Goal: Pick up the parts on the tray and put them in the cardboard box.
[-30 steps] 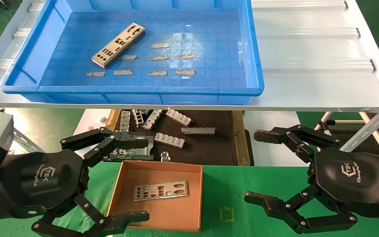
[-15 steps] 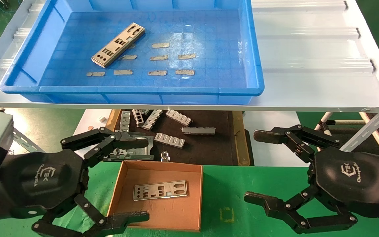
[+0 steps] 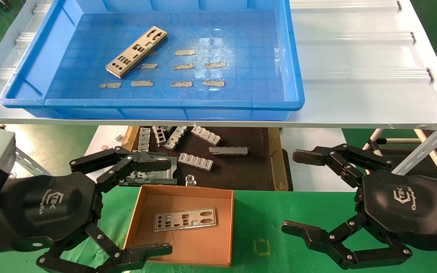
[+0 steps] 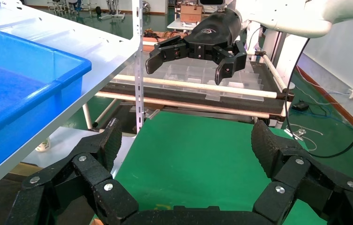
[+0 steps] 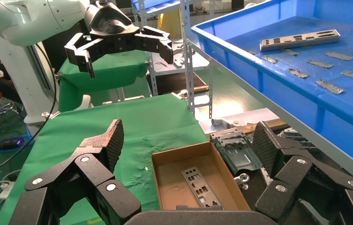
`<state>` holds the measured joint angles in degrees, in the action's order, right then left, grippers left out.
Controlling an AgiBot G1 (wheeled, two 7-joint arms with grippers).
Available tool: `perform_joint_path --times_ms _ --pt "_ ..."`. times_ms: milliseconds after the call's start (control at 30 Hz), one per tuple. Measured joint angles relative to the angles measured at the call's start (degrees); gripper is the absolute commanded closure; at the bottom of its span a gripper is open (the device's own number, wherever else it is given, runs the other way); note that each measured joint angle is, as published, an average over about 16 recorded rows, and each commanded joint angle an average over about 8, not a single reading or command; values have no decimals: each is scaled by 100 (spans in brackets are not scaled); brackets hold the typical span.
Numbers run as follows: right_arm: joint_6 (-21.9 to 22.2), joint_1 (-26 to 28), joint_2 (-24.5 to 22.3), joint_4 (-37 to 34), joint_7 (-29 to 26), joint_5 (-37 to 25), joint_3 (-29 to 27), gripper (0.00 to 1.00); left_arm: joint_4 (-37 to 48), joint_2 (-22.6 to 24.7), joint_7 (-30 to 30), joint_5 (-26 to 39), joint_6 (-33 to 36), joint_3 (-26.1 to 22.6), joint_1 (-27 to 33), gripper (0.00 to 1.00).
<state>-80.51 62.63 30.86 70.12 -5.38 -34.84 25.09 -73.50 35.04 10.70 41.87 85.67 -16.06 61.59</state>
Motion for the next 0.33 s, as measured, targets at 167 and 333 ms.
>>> perform_joint_path --times_ms 167,333 --pt "0 0 0 0 0 0 0 0 0 0 0 0 0 0 0 0" --pt "0 0 0 0 0 0 0 0 0 0 0 0 0 0 0 0"
